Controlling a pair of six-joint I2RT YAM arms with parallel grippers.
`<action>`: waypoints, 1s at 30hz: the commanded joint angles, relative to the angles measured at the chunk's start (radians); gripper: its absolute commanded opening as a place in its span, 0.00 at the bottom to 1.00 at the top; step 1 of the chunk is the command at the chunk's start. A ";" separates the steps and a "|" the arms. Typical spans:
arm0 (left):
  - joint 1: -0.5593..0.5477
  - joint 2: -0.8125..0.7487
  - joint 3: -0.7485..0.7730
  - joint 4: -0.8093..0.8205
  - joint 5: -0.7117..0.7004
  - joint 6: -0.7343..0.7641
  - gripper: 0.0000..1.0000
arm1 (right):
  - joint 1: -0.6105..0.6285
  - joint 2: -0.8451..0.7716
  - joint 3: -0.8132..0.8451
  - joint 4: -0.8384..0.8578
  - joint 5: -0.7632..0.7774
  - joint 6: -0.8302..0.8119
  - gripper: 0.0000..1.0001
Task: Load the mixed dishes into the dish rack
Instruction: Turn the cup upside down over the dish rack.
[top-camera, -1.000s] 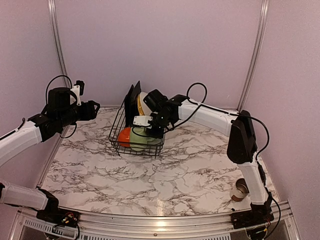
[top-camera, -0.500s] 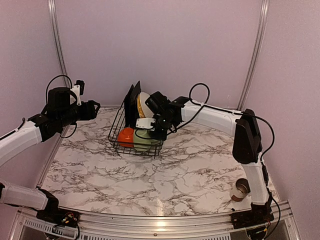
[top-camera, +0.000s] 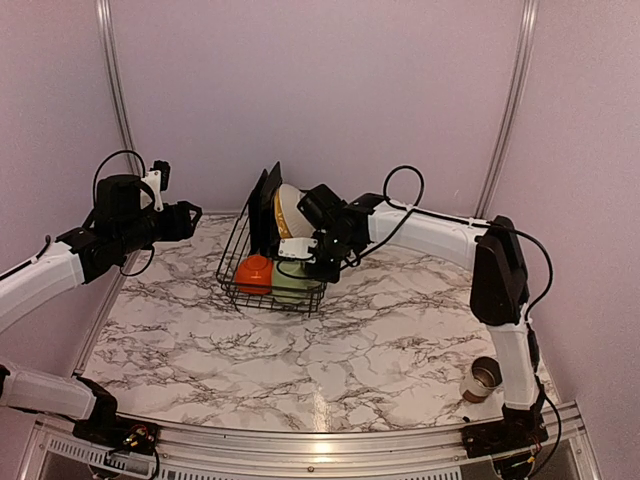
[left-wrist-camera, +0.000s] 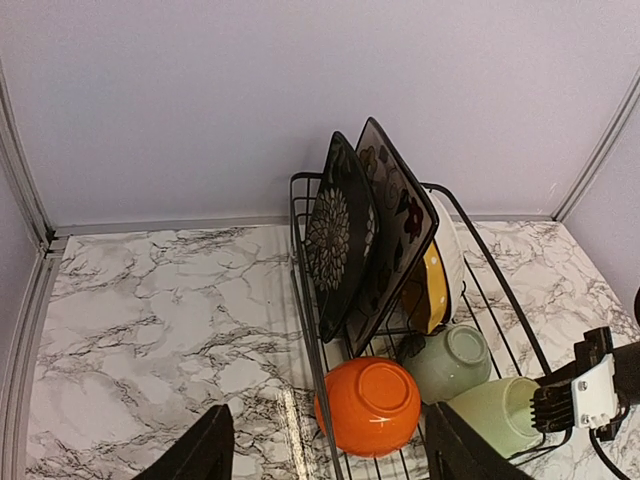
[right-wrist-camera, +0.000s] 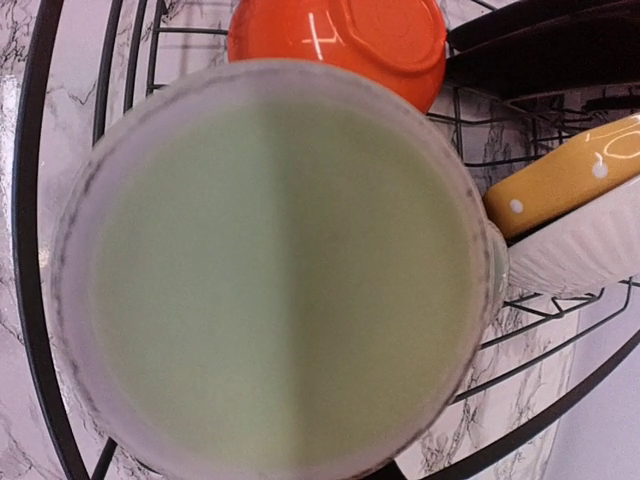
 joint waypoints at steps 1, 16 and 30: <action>0.006 0.008 -0.014 0.024 0.012 0.008 0.68 | 0.007 -0.053 -0.036 -0.144 -0.163 -0.018 0.00; 0.012 0.068 -0.005 0.027 0.103 0.009 0.68 | 0.013 0.151 0.106 -0.244 -0.205 -0.035 0.00; 0.012 0.150 0.030 -0.006 0.160 0.011 0.67 | -0.014 0.037 0.063 -0.221 -0.155 -0.008 0.00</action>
